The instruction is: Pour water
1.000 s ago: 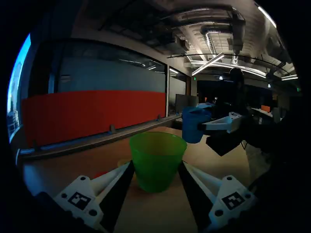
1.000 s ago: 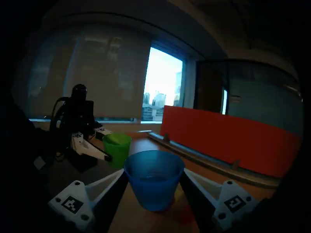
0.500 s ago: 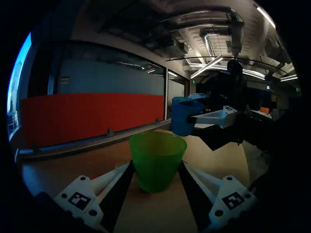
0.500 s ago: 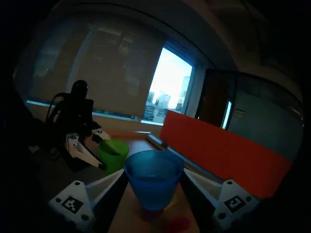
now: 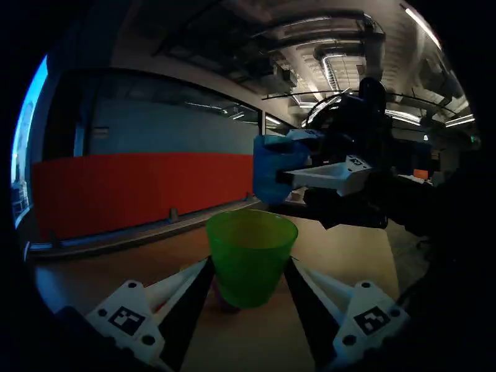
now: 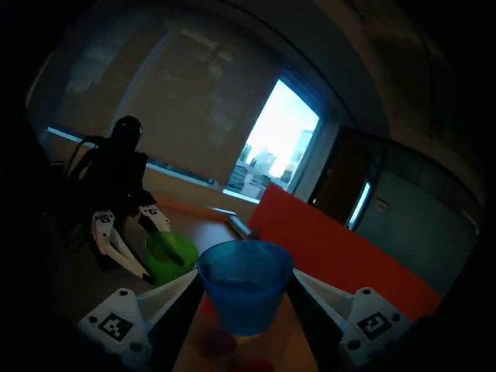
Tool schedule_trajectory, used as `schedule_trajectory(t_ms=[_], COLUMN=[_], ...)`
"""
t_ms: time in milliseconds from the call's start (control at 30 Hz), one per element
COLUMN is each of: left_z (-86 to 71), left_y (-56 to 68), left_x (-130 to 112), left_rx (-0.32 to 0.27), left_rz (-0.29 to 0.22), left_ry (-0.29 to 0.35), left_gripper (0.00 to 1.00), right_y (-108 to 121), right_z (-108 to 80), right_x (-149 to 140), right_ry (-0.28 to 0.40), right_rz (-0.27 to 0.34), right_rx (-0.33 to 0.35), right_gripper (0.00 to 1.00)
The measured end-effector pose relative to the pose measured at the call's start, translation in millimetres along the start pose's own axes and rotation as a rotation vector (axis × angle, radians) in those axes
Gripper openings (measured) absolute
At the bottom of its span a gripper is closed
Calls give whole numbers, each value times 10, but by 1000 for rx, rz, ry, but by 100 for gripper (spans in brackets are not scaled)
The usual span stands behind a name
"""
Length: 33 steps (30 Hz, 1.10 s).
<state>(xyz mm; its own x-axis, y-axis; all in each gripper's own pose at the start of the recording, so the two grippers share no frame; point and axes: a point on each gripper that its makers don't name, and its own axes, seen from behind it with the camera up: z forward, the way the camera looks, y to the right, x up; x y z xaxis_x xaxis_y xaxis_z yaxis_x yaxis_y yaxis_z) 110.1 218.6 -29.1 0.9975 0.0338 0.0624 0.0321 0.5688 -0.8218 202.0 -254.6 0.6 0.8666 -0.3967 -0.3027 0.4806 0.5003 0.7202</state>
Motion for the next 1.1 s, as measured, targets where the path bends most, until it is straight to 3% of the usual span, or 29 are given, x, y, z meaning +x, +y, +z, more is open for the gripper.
schedule_trajectory(t_ms=[1100], left_z=[65], left_y=[185], left_x=[40], left_rx=[-36], left_rz=[4], left_ry=[21], left_gripper=[79], right_y=[186], right_z=[276], right_x=[445], right_ry=[0], right_rz=[-379], right_rx=[-32], right_gripper=[89])
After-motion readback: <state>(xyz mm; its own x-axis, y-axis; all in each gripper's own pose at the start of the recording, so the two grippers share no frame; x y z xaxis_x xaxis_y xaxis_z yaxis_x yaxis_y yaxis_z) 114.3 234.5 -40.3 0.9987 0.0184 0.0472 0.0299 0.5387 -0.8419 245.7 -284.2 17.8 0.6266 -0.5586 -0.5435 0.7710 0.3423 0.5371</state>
